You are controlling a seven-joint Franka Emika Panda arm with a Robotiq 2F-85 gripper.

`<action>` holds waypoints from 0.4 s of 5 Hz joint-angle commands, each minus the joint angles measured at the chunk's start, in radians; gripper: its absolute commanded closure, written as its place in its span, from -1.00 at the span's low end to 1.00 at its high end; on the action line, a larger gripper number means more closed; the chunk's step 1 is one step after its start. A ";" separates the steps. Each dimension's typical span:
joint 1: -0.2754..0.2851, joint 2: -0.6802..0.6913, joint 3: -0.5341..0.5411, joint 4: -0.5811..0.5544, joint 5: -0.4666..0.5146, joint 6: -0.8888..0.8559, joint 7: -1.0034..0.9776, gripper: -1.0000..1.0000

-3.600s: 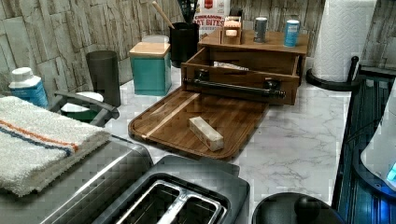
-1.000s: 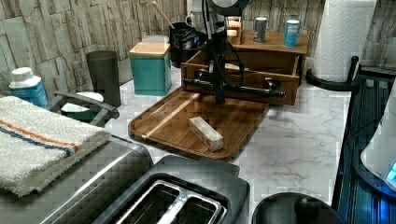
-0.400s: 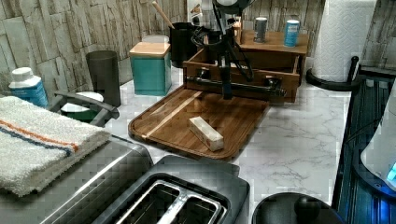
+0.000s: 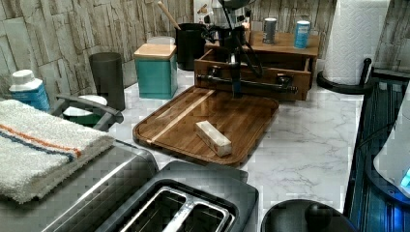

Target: Close the drawer.

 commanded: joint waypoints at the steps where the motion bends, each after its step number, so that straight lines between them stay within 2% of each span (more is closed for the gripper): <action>1: -0.263 0.149 -0.167 0.402 0.122 0.004 -0.403 1.00; 2: -0.300 0.206 -0.187 0.448 0.155 0.065 -0.425 1.00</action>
